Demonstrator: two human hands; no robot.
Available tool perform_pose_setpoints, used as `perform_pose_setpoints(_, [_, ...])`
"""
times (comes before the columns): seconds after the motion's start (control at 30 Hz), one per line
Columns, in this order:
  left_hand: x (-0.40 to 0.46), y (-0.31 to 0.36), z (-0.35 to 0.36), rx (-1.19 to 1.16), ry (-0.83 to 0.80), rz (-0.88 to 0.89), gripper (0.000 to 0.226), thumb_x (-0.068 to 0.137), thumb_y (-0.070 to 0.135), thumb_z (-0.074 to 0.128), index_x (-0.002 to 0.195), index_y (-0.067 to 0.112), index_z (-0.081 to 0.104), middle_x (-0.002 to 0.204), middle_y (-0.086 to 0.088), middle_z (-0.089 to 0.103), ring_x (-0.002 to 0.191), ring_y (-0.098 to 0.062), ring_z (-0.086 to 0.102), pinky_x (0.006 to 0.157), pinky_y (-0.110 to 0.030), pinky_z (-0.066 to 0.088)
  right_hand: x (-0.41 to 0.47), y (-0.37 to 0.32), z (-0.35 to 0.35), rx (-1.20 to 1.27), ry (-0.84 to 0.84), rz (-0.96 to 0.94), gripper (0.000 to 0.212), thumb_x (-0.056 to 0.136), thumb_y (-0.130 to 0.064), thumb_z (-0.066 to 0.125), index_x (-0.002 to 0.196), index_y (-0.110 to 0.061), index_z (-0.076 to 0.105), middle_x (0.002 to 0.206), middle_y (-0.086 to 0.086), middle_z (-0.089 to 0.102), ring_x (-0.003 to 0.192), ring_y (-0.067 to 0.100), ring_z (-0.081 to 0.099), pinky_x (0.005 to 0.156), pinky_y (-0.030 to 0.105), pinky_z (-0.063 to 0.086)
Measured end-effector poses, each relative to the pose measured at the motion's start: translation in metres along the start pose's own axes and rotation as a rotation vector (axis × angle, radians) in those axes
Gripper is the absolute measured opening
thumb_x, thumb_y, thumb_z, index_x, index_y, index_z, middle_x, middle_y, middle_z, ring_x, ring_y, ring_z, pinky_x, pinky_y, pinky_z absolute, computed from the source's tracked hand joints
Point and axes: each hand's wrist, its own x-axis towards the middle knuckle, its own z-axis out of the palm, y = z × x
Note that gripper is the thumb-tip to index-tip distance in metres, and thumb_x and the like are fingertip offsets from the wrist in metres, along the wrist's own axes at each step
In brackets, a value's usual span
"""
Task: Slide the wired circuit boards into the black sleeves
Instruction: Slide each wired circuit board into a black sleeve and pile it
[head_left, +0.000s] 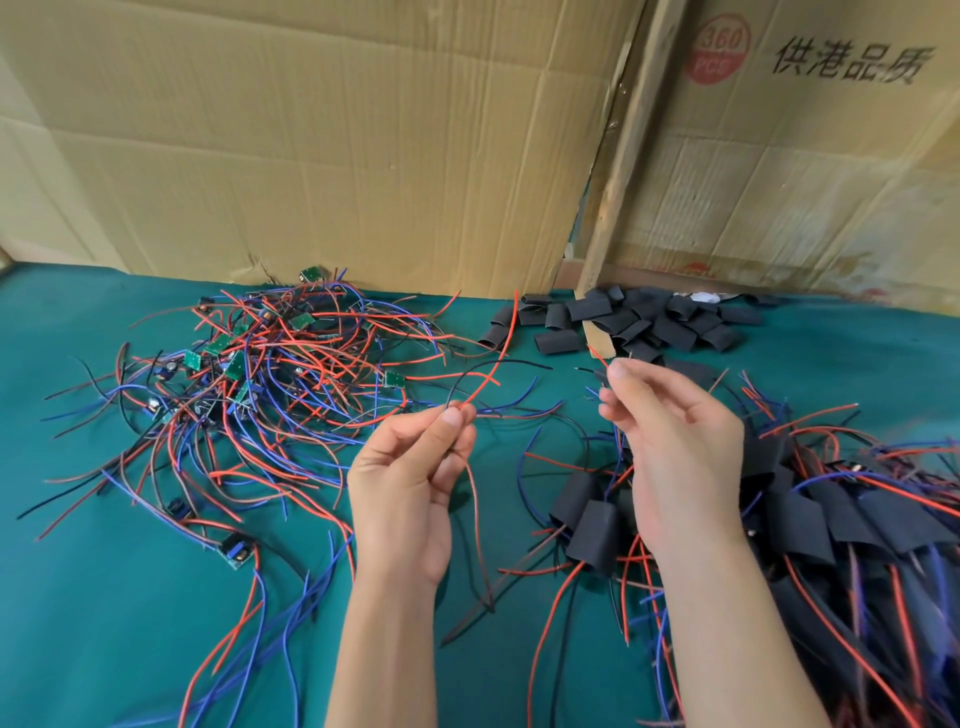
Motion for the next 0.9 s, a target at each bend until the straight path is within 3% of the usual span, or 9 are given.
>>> perform_pose_setpoints(0.23, [0.002,-0.003,-0.003,-0.031,-0.107,-0.006,0.009,0.068,-0.004,0.072,0.074,0.002,0.067,0.083,-0.016,0.074,0.083,-0.024,0.076,0.076,-0.030,0.060,-0.007,0.000,0.004,-0.102,-0.223,0.185,0.006,0.089,-0.005,0.074,0.086,-0.005,0.079,0.078,0.008,0.075,0.071,0.020,0.074,0.070,0.022,0.059])
perform_pose_setpoints(0.37, [-0.001,-0.005,-0.003,0.101,-0.246,-0.035,0.021,0.057,0.002,0.086,0.070,0.011,0.072,0.089,-0.013,0.075,0.085,-0.026,0.074,0.083,-0.037,0.060,-0.013,-0.002,0.011,-0.014,-0.388,0.312,0.007,0.087,-0.004,0.074,0.092,-0.004,0.079,0.091,0.013,0.076,0.075,0.024,0.074,0.067,0.022,0.058])
perform_pose_setpoints(0.43, [-0.001,-0.009,-0.002,0.264,-0.271,-0.022,0.028,0.054,0.000,0.090,0.069,0.014,0.072,0.088,-0.013,0.073,0.083,-0.029,0.069,0.079,-0.038,0.056,-0.014,-0.002,0.014,-0.017,-0.387,0.288,0.011,0.088,-0.004,0.073,0.097,-0.003,0.078,0.087,0.012,0.074,0.070,0.021,0.071,0.063,0.021,0.056])
perform_pose_setpoints(0.57, [-0.004,-0.014,0.000,0.520,-0.306,0.085,0.017,0.062,0.007,0.082,0.069,0.017,0.070,0.081,-0.016,0.071,0.074,-0.025,0.063,0.072,-0.035,0.050,-0.011,-0.002,0.009,-0.134,-0.391,0.193,0.011,0.088,-0.007,0.075,0.097,-0.010,0.080,0.083,0.008,0.072,0.066,0.016,0.064,0.056,0.020,0.051])
perform_pose_setpoints(0.7, [-0.006,-0.014,0.002,0.571,-0.350,0.108,0.013,0.076,0.013,0.083,0.077,0.014,0.070,0.077,-0.006,0.072,0.063,-0.018,0.068,0.063,-0.021,0.052,-0.010,-0.002,0.005,-0.259,-0.403,0.115,0.014,0.087,-0.009,0.077,0.090,-0.021,0.083,0.079,0.002,0.071,0.063,0.014,0.060,0.054,0.022,0.046])
perform_pose_setpoints(0.83, [-0.006,-0.014,0.003,0.592,-0.342,0.116,0.013,0.088,0.007,0.075,0.097,0.014,0.068,0.084,-0.011,0.075,0.056,-0.020,0.068,0.054,-0.021,0.050,-0.010,0.000,0.006,-0.272,-0.404,0.084,0.015,0.087,-0.006,0.077,0.092,-0.020,0.081,0.075,0.002,0.065,0.060,0.012,0.058,0.052,0.022,0.044])
perform_pose_setpoints(0.9, [-0.006,-0.014,0.003,0.642,-0.365,0.121,0.020,0.091,0.005,0.072,0.104,0.019,0.073,0.085,-0.008,0.076,0.054,-0.018,0.067,0.056,-0.022,0.052,-0.010,0.000,0.006,-0.277,-0.423,0.067,0.015,0.087,-0.004,0.076,0.095,-0.016,0.079,0.074,0.001,0.067,0.061,0.011,0.059,0.053,0.020,0.045])
